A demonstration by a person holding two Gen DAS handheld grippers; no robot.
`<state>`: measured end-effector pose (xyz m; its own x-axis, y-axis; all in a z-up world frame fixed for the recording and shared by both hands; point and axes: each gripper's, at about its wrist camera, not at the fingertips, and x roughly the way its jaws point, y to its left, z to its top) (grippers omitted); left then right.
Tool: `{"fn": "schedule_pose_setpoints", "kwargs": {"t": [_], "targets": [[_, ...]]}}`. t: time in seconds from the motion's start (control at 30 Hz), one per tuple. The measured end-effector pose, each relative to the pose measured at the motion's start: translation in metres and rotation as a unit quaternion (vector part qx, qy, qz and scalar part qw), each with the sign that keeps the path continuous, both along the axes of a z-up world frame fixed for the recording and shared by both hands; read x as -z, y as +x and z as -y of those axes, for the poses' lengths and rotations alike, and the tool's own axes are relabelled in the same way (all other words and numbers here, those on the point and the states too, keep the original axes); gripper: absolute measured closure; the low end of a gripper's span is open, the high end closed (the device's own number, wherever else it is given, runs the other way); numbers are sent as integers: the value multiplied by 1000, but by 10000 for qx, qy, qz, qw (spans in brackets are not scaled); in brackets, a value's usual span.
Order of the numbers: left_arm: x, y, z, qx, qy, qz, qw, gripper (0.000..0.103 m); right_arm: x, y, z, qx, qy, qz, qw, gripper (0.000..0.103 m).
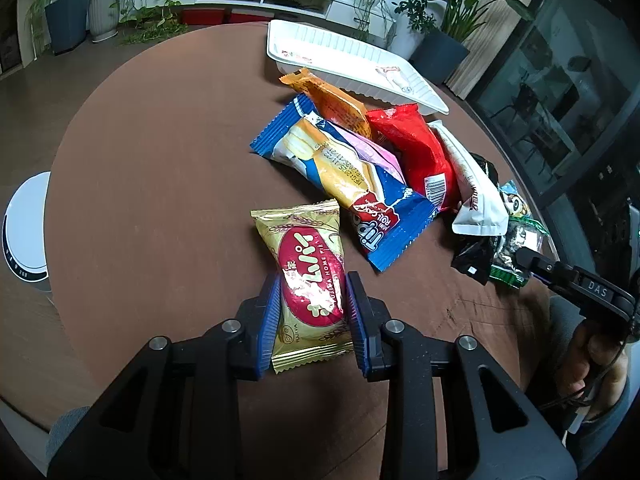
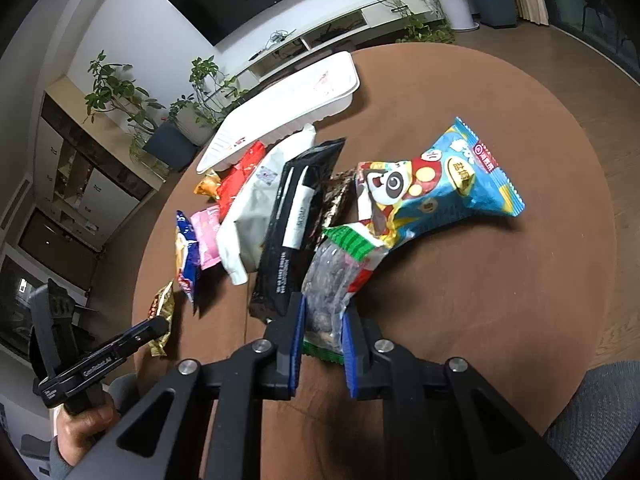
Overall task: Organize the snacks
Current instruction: 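Grasp the gold red-oval packet with the left tool while the right tool grasps the green-topped nut bag, then carry both packets to the white tray and release them inside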
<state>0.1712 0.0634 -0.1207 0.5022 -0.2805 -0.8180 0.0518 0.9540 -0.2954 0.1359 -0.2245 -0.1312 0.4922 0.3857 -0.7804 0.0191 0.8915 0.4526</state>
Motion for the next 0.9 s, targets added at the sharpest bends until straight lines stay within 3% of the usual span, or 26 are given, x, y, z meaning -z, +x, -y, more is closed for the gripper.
{"fn": "schedule_pose_setpoints", "kwargs": {"t": [0.53, 0.7, 0.9], "targets": [[-31, -6, -21, -137, -469, 298, 9984, 74, -33, -11, 11, 10, 292, 284, 9992, 86], [-53, 8, -44, -296, -675, 489, 9961, 74, -50, 4, 42, 314, 196, 481, 9982, 86], [-91, 50, -65, -355, -568, 837, 9942, 74, -90, 41, 91, 771, -65, 934, 9926, 86]]}}
